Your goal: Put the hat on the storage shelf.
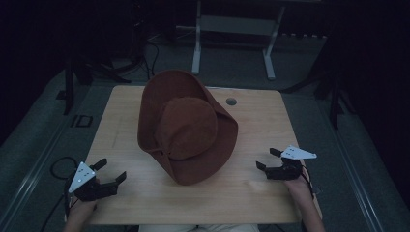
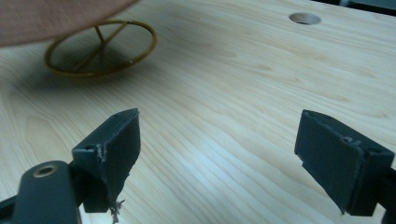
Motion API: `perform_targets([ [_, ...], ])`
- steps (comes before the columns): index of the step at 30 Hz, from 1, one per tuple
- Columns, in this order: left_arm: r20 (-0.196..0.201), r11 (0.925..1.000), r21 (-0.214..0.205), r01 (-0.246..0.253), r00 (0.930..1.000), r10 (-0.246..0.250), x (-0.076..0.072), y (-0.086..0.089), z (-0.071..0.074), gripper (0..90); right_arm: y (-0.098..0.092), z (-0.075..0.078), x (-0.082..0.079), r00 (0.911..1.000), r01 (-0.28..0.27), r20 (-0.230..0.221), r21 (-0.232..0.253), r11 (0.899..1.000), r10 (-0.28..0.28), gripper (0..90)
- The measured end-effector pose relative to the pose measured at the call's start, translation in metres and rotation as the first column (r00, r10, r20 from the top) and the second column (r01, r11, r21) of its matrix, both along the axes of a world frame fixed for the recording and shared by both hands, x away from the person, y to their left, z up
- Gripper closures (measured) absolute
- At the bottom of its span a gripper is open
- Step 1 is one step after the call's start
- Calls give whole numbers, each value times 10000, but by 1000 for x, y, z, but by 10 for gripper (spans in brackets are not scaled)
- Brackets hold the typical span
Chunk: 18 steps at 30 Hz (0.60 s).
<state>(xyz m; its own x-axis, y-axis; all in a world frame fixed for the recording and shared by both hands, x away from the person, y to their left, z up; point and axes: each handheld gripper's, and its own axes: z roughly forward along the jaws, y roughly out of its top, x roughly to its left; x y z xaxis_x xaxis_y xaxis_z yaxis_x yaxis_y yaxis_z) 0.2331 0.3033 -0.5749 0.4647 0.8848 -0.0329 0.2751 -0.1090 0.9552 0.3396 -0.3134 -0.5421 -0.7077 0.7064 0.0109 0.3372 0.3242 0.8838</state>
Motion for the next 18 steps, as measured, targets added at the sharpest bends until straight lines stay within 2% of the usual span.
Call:
perform_targets([
  [6,-45,9999,151,27,10000,-27,1,-2,-1,87,-10,-6,-5,9994,352,-2,-329,9988,-352,142],
  [12,-104,9998,211,66,9999,-64,1,-3,-2,87,-21,-12,-6,9958,909,209,-799,9927,-895,142],
  [14,-97,9997,241,65,9999,-63,1,-3,-2,87,-26,-11,-6,9928,1143,475,-965,9887,-1101,142],
  [16,-89,9996,275,61,9999,-59,1,-3,-2,87,-31,-11,-5,9894,1388,555,-847,9867,-1344,142],
  [18,-63,9998,217,43,10000,-42,1,-3,-2,87,-36,-12,-4,9832,1756,682,-973,9796,-1695,142],
])
